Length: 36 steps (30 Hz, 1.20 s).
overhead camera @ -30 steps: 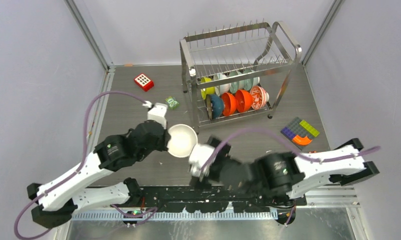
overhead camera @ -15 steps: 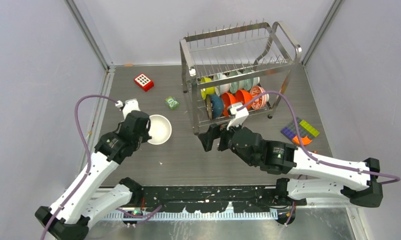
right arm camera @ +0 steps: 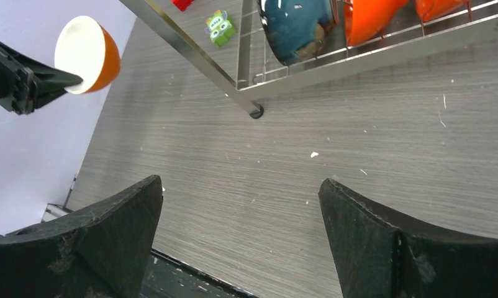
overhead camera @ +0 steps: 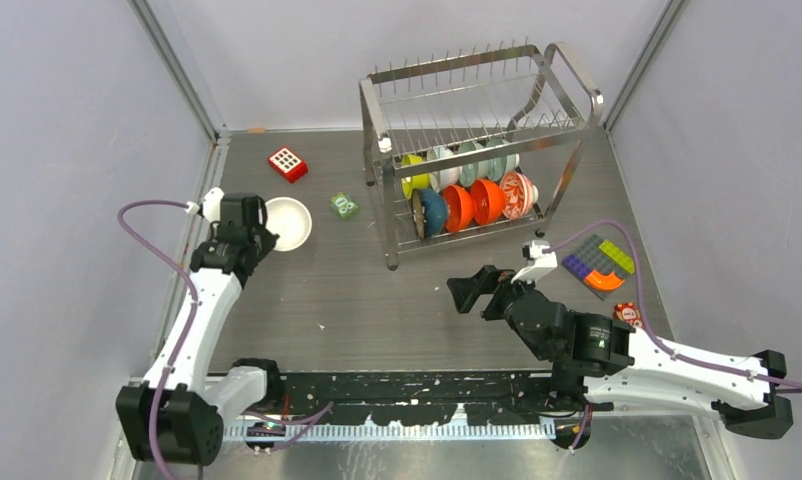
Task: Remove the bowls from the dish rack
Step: Place the bowl at the center of the board.
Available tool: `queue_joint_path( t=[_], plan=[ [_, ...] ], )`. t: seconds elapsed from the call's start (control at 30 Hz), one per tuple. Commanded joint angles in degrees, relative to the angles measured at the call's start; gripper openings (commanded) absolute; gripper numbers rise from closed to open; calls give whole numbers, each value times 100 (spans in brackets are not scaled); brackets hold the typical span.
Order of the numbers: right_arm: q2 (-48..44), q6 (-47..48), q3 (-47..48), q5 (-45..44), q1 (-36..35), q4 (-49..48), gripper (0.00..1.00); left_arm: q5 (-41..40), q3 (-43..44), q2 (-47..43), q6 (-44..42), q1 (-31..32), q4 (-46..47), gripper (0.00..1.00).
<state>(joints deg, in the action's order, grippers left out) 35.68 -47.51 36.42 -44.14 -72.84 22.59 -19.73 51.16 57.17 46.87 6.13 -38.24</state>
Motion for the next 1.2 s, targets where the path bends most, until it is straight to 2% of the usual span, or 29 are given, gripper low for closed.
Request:
queue_joint_path(
  t=[0.0,0.17,0.3,0.5,0.67,1.17],
  plan=[
    [-59,-444,-194,-204,-2,160,100,376,-11,403,401,-671,1058,0],
    [-23,-857,-287,-312,-2,518,100,673,-207,811,640,-1425,1791,0],
    [-393,-924,-659,-445,5,233,100,750,-180,1262,701,-1744,2102,0],
    [-804,-244,-913,-36,-2,-154,99,747,-59,1775,797,-2016,2305,0],
    [-583,-125,-758,-23,0,28,99,856,132,2198,1025,-2152,2431,0],
    [-259,-23,-821,-133,0,-258,99,1241,478,3376,1341,-2177,2784,0]
  ],
)
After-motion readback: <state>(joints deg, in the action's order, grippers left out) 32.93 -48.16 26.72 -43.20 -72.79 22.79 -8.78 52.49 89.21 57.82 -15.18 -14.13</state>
